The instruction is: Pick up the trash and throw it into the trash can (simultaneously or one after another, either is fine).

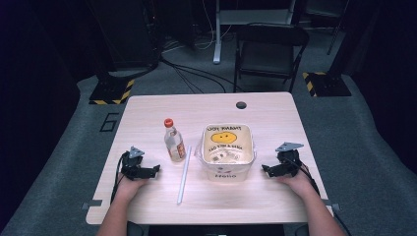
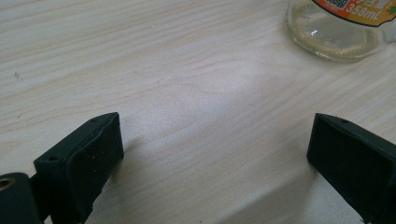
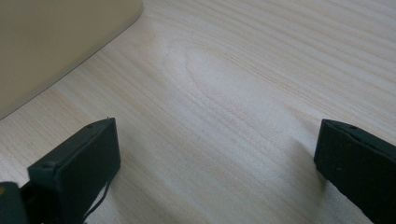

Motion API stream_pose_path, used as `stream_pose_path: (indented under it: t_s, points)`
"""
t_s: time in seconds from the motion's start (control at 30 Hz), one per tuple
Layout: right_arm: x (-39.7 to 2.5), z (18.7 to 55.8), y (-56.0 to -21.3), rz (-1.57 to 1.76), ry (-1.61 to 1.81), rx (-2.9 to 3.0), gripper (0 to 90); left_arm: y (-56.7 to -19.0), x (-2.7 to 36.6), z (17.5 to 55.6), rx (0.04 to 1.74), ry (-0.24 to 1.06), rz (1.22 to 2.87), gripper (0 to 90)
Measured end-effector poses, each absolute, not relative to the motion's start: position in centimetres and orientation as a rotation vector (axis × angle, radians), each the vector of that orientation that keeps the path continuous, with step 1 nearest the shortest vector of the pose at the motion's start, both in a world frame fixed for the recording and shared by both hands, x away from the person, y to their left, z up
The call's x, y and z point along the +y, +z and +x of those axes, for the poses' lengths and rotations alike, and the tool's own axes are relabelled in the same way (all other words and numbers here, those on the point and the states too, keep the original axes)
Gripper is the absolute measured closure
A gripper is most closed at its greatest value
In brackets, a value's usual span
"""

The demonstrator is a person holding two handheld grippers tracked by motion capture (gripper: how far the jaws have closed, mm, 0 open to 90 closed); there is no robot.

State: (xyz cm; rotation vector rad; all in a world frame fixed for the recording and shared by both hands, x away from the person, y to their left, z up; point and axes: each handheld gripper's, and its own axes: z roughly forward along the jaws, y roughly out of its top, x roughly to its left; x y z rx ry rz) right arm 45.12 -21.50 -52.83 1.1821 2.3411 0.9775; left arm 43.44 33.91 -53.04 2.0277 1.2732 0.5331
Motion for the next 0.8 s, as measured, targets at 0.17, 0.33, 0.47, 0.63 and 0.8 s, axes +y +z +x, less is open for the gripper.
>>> stream_pose_path:
  t_s: [0.17, 0.33, 0.47, 0.63, 0.8]
  points:
    - [-21.6, 45.2, -52.8, 1.17, 0.981, 2.347, 0.0, -53.0, 34.0, 43.4, 1.276, 0.542, 2.021, 7.4]
    - [-21.6, 45.1, -52.8, 1.175, 0.979, 2.346, 0.0, -52.9, 33.8, 43.5, 1.282, 0.551, 1.995, 13.7]
    - [-21.6, 45.1, -52.8, 1.176, 0.98, 2.345, 0.0, -52.9, 33.8, 43.5, 1.283, 0.558, 1.997, 16.8]
    - [-21.6, 45.0, -52.8, 1.178, 0.979, 2.344, 0.0, -52.3, 33.7, 43.5, 1.324, 0.529, 2.017, 23.6]
    - [-21.6, 44.9, -52.8, 1.185, 0.977, 2.344, 0.0, -51.2, 32.9, 42.8, 1.303, 0.481, 2.044, 27.5]
